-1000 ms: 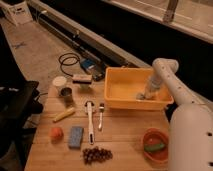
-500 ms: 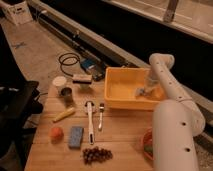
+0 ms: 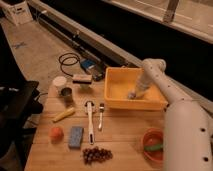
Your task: Wipe tray with towel
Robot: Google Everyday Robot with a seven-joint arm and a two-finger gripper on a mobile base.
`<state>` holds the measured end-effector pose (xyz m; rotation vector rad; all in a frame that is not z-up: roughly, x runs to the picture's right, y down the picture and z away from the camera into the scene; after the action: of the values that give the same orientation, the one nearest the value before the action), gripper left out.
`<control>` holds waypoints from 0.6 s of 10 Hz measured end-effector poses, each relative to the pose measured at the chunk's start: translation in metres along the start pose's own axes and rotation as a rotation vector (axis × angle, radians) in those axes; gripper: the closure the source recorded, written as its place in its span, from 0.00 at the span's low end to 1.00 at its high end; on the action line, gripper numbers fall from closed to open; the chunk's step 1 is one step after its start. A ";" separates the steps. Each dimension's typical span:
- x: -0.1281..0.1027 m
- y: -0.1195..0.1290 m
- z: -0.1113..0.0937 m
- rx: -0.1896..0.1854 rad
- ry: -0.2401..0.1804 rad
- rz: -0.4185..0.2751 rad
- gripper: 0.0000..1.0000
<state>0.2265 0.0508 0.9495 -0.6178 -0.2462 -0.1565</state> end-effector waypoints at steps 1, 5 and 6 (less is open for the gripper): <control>-0.003 0.010 0.000 -0.006 -0.003 0.005 1.00; 0.028 0.030 -0.020 -0.031 0.119 0.058 1.00; 0.039 0.030 -0.026 -0.032 0.152 0.071 1.00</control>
<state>0.2753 0.0572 0.9232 -0.6422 -0.0752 -0.1387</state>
